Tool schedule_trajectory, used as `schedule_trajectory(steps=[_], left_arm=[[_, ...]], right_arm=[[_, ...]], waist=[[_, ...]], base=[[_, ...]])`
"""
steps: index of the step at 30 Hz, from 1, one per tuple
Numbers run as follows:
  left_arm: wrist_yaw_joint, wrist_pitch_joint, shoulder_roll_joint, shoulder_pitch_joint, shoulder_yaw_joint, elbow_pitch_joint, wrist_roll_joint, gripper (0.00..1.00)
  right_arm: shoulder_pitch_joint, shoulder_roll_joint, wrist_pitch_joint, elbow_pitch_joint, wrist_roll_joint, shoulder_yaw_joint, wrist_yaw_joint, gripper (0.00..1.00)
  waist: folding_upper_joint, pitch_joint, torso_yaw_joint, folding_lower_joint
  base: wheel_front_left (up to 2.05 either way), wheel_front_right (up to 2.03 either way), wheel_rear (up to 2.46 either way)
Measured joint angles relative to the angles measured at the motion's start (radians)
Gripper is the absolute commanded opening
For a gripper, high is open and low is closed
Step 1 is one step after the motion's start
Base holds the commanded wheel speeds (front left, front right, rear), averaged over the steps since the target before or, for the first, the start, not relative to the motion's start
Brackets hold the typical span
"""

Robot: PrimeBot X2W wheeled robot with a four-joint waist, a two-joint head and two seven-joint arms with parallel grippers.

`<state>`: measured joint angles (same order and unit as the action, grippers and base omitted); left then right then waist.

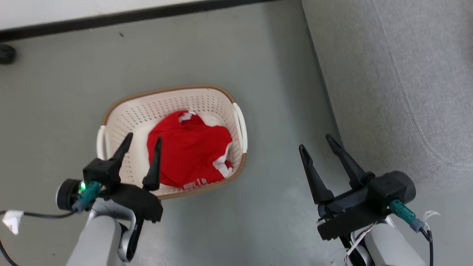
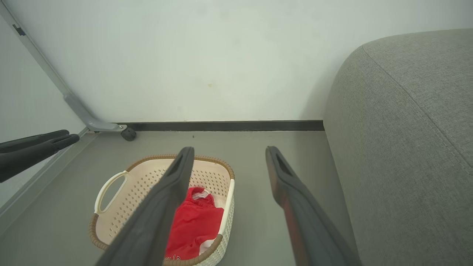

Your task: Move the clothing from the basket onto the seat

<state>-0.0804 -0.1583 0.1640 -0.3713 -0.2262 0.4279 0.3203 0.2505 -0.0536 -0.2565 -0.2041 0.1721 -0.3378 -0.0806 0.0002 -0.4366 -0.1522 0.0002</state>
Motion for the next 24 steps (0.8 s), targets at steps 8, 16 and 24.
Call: schedule_trajectory(steps=[8,16,24], left_arm=[[0.000,0.035,0.037,-0.090,0.021,0.029,-0.005,1.00],[0.000,0.091,0.057,-0.202,0.022,0.044,-0.015,1.00],[0.001,0.156,0.081,-0.308,0.026,0.069,-0.024,1.00]], right_arm=[[0.047,0.000,0.000,0.035,0.014,-0.031,0.021,1.00],[0.108,0.000,0.000,0.071,0.021,-0.040,0.038,1.00],[0.176,0.000,0.000,0.099,0.023,-0.046,0.052,1.00]], waist=[[0.0001,-0.118,-0.054,0.0000],[0.0001,-0.238,-0.097,0.0000],[0.0000,-0.358,-0.124,-0.0001]], base=[[0.00,0.00,0.00],[0.00,0.00,0.00],[0.00,0.00,0.00]])
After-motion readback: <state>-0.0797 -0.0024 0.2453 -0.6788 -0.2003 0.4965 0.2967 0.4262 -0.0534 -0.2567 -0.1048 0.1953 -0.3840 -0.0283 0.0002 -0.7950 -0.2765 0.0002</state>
